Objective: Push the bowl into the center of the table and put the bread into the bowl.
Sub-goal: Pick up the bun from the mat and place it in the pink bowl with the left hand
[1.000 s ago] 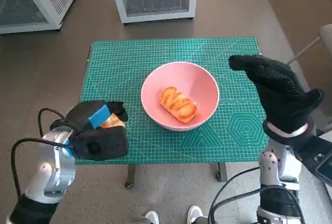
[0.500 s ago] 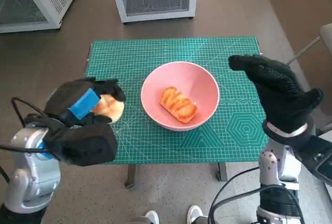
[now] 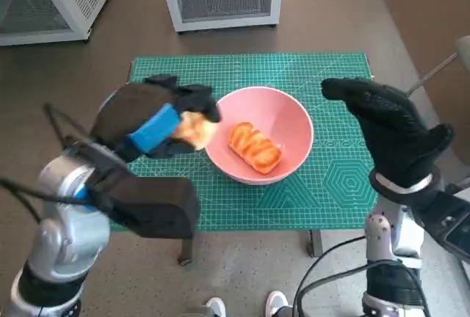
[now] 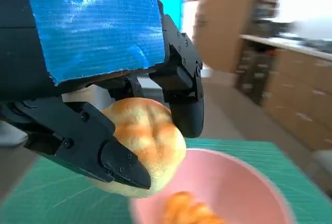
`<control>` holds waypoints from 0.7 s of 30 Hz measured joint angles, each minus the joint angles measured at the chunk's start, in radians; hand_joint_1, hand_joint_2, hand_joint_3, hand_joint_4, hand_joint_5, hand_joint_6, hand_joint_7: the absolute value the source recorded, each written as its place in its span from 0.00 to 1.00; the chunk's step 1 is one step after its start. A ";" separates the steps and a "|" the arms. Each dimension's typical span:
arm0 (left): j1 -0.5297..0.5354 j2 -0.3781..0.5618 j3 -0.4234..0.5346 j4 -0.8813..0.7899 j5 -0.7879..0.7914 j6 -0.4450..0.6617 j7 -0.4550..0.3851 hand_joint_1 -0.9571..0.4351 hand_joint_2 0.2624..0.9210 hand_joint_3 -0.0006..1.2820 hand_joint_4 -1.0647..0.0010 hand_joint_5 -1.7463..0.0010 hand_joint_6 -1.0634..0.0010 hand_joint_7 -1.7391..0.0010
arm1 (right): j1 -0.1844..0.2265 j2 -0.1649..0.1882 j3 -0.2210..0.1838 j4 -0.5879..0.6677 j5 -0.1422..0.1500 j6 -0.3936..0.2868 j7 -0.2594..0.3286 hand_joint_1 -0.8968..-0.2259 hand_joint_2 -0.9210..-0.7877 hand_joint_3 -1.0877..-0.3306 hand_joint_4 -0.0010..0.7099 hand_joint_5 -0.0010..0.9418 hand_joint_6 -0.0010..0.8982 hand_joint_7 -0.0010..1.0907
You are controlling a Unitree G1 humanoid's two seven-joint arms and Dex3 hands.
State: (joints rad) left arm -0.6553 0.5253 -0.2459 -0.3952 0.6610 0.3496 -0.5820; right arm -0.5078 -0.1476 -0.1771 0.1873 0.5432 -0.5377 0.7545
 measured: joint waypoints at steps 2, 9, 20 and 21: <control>-0.033 -0.018 -0.021 0.041 -0.001 -0.025 0.002 0.69 0.97 0.02 0.25 0.40 0.36 0.36 | 0.001 0.001 0.001 0.000 0.000 0.000 -0.002 0.60 0.00 0.76 0.51 0.00 0.09 0.53; -0.123 -0.083 -0.084 0.228 -0.006 -0.144 0.047 0.69 0.98 0.02 0.26 0.38 0.37 0.36 | 0.013 0.002 0.002 -0.009 -0.001 0.000 -0.011 0.60 0.00 0.76 0.51 0.00 0.09 0.53; -0.180 -0.153 -0.143 0.460 0.003 -0.260 0.130 0.65 0.94 0.11 0.49 0.38 0.57 0.40 | 0.027 -0.005 -0.001 -0.038 -0.001 0.000 -0.025 0.58 0.00 0.75 0.51 0.00 0.08 0.54; -0.180 -0.157 -0.149 0.468 0.011 -0.260 0.134 0.63 0.92 0.10 0.51 0.49 0.58 0.49 | 0.029 -0.005 -0.001 -0.043 -0.001 0.001 -0.028 0.58 0.00 0.75 0.51 0.00 0.08 0.54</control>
State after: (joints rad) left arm -0.8355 0.3683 -0.3952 0.0723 0.6715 0.0895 -0.4484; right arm -0.4787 -0.1529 -0.1784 0.1444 0.5424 -0.5372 0.7269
